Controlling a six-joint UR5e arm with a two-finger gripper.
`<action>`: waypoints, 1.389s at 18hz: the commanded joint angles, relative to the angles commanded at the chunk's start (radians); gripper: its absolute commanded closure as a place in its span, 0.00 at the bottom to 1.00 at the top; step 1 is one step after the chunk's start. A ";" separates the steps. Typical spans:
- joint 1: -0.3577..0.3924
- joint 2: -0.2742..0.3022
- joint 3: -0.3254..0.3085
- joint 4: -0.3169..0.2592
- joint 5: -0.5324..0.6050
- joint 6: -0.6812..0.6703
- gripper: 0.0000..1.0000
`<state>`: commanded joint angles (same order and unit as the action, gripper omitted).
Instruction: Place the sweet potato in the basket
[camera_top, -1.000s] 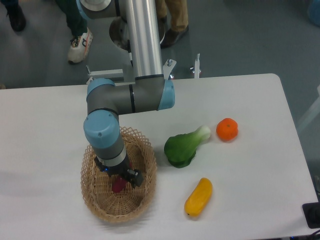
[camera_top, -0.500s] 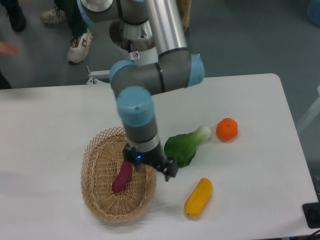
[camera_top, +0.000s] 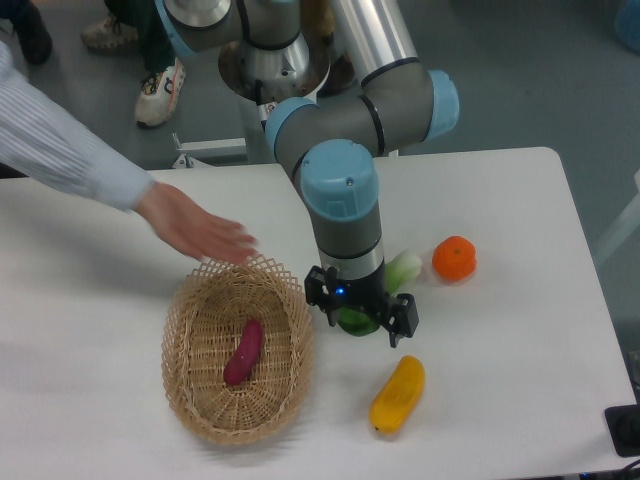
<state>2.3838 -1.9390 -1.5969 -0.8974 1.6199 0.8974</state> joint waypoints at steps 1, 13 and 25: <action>0.000 0.000 -0.002 0.000 0.000 0.000 0.00; 0.000 0.006 -0.005 0.000 -0.003 -0.002 0.00; 0.047 0.100 -0.020 -0.125 -0.075 0.049 0.00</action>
<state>2.4313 -1.8394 -1.6168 -1.0228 1.5448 0.9465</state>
